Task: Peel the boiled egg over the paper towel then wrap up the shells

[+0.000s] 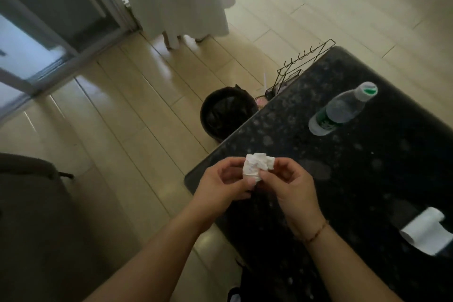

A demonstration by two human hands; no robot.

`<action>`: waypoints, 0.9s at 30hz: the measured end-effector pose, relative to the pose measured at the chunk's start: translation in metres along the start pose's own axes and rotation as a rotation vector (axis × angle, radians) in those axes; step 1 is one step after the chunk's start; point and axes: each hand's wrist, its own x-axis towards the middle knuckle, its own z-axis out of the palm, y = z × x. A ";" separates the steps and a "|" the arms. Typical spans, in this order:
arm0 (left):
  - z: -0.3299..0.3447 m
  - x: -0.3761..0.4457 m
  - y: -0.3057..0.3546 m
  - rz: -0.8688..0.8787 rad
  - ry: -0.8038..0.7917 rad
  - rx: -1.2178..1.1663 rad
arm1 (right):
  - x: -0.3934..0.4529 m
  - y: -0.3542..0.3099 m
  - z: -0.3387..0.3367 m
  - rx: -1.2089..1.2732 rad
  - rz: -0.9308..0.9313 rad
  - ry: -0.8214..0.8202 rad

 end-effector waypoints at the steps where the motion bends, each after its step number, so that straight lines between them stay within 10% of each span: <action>1: -0.004 0.011 0.004 0.000 0.010 0.000 | 0.011 -0.004 0.005 0.015 0.007 -0.019; 11: -0.065 0.135 0.007 -0.025 0.038 0.106 | 0.130 0.011 0.057 -0.342 0.020 0.057; 27: -0.115 0.243 0.024 -0.059 0.182 0.641 | 0.178 0.019 0.052 -0.130 0.320 0.300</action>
